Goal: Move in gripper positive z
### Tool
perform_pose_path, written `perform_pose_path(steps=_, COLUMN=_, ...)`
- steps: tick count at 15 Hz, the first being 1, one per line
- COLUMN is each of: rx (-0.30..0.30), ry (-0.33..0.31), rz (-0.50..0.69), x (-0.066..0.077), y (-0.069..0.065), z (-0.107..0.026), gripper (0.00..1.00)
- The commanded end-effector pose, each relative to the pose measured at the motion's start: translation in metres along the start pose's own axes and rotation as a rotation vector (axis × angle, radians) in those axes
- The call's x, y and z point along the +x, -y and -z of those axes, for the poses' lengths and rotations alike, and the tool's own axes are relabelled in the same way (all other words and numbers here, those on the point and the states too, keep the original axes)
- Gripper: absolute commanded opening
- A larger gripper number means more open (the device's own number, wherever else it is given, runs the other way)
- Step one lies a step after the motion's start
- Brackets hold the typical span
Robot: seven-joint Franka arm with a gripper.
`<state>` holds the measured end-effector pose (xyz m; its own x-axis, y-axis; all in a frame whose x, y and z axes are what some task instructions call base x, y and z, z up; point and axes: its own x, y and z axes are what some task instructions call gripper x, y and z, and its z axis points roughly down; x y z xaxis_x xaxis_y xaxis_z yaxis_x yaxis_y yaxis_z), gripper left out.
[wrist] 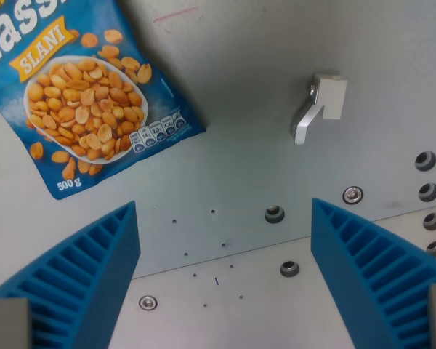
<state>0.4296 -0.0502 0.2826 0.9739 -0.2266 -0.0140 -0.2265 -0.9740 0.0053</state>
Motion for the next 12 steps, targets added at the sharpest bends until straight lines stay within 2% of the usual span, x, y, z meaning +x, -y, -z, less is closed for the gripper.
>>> perform_pose_path(steps=1, rx=0.001, ry=-0.008, rz=0.0, x=0.0, y=0.0, z=-0.002, gripper=1.0)
perform_pose_path(steps=12, rx=0.001, ry=-0.008, rz=0.0, x=0.001, y=0.0, z=-0.057, gripper=1.0)
